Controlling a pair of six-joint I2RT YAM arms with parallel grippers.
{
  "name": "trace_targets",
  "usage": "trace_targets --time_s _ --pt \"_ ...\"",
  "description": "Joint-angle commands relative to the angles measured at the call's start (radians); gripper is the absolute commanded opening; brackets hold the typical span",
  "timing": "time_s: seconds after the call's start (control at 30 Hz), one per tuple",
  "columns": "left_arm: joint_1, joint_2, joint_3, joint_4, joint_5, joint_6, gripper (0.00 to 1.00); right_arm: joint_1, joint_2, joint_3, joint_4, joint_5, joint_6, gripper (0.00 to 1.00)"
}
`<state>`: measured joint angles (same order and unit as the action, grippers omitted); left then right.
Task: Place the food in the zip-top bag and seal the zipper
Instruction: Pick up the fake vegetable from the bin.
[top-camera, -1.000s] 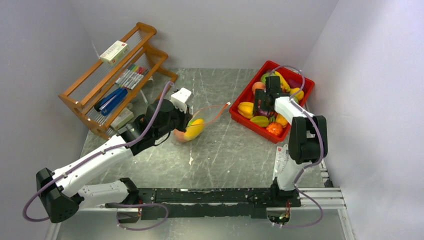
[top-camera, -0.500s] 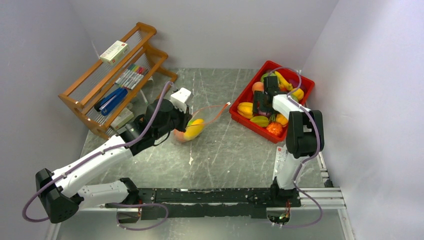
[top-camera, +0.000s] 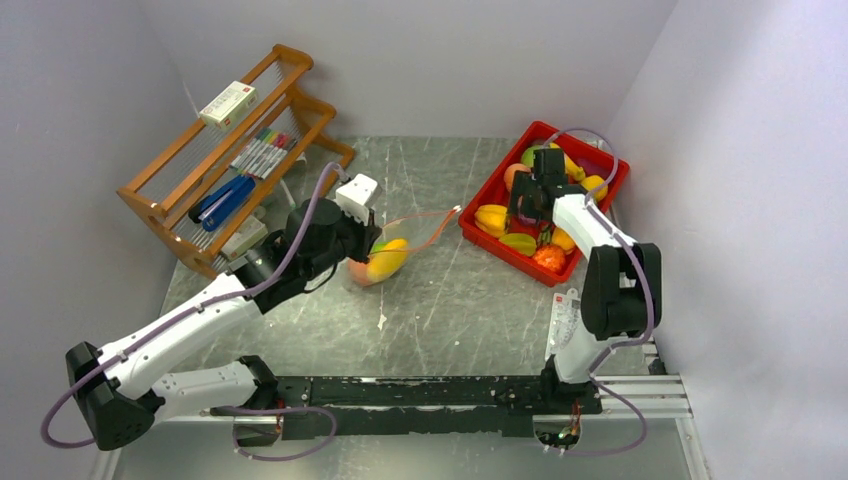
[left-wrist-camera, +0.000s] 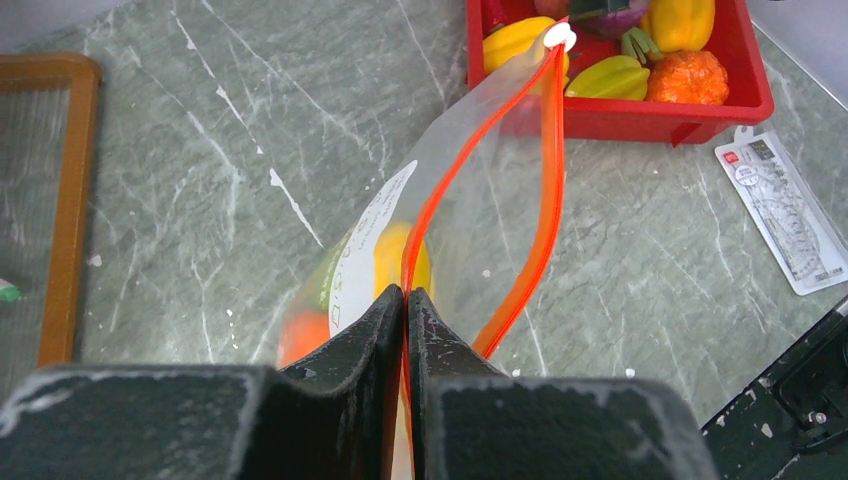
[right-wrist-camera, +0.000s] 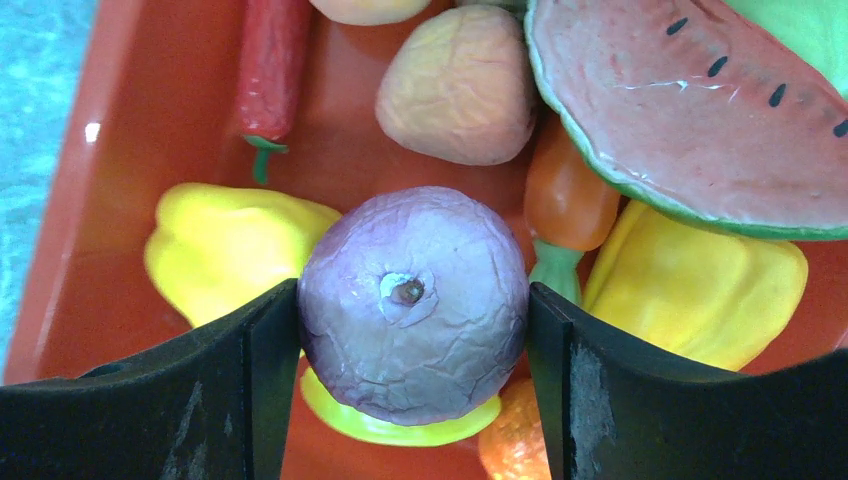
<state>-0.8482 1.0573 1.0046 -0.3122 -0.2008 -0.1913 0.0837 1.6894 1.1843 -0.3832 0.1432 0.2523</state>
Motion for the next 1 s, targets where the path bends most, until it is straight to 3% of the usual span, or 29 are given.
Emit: trace_targets --time_s 0.0,0.33,0.53,0.8,0.97 --pt "-0.007 -0.031 0.002 0.028 -0.03 -0.011 0.07 0.04 -0.049 -0.003 -0.029 0.024 0.05 0.61" --pt "-0.006 -0.016 0.012 0.018 -0.068 -0.048 0.07 0.173 -0.239 0.031 -0.131 0.038 0.072 0.59" --pt "-0.007 -0.001 0.039 0.012 -0.068 -0.056 0.07 0.23 -0.361 0.02 -0.132 -0.096 0.123 0.58" --pt "-0.007 0.016 0.049 0.004 -0.072 -0.073 0.07 0.366 -0.553 -0.056 0.098 -0.355 0.242 0.57" --pt "-0.007 0.008 0.034 0.022 -0.058 -0.091 0.07 0.48 -0.566 -0.111 0.259 -0.421 0.339 0.57"
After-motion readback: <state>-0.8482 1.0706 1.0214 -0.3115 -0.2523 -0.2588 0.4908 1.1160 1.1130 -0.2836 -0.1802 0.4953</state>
